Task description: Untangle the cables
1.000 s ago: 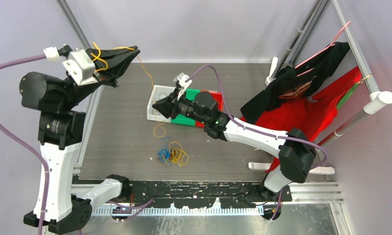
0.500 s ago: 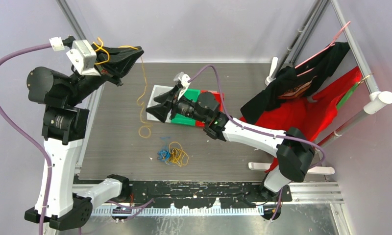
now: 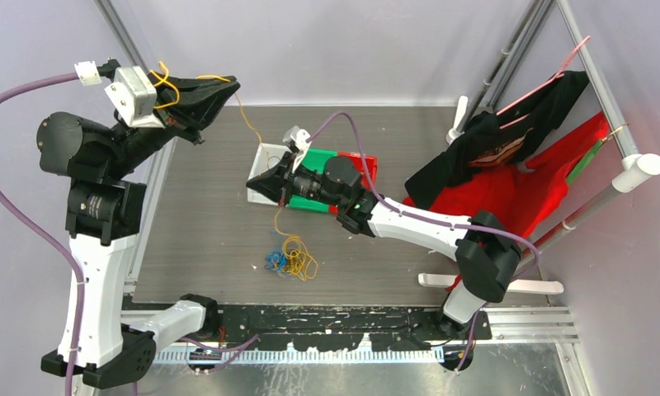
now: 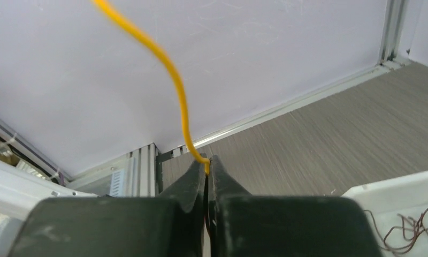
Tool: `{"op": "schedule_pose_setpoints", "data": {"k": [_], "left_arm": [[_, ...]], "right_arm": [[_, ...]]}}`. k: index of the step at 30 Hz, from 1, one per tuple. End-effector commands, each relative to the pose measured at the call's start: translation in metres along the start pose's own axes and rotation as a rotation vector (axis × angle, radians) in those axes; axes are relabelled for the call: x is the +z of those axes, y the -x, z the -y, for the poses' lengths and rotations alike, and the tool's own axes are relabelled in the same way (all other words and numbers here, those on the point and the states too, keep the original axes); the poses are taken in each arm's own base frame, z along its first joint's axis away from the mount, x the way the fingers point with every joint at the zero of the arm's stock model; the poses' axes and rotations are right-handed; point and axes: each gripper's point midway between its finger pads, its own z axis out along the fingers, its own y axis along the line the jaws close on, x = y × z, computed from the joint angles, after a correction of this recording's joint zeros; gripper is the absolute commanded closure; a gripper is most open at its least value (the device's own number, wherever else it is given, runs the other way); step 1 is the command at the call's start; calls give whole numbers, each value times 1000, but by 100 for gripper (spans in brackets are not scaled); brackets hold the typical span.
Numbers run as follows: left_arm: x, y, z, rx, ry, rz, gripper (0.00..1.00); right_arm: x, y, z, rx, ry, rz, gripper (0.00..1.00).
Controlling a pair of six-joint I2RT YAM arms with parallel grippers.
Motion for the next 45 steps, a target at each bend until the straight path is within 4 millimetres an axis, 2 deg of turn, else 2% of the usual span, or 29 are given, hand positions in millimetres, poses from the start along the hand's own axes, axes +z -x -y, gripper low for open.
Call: {"op": "schedule_pose_setpoints", "data": {"k": [1,5,7,11,14,16,17,19,23,27,31,34,41,45], "left_arm": [[-6,11,7,18,-12,17,100],[-15,-24,16,-97,1,-48,100],[-21,-55,24,-195,-3,-118,100],[-36,-119,64,-417,-148,-308,100],[-48,-157,94,-560,-246,-466,100],[-52,-177,105,-560,-267,-562,95],[-54,-184,111,-546,-288,-608,86],[-62,-201,123,-521,-315,-730,61],[-82,-230,144,-486,-418,-950,1],[-106,-239,152,-465,-523,-1074,0],[-132,-226,162,-423,-672,-1120,0],[-141,-219,163,-389,-698,-1123,0],[-139,-222,148,-235,-592,-1048,1],[-129,-220,136,-196,-515,-1019,1]], "right_arm": [[-6,55,5,-18,-72,148,99],[-22,86,25,98,-127,244,99],[-31,102,30,143,-129,288,99],[-50,132,38,216,-148,386,99],[-66,154,42,265,-146,468,99],[-75,165,45,299,-143,504,99],[-81,170,49,312,-154,522,99],[-91,176,54,328,-168,542,99],[-115,185,68,301,-265,535,99],[-146,181,97,230,-473,468,99],[-180,181,124,153,-657,416,99],[-194,181,139,127,-722,388,99],[-198,171,161,91,-773,319,99],[-193,174,155,54,-736,293,99]]}}
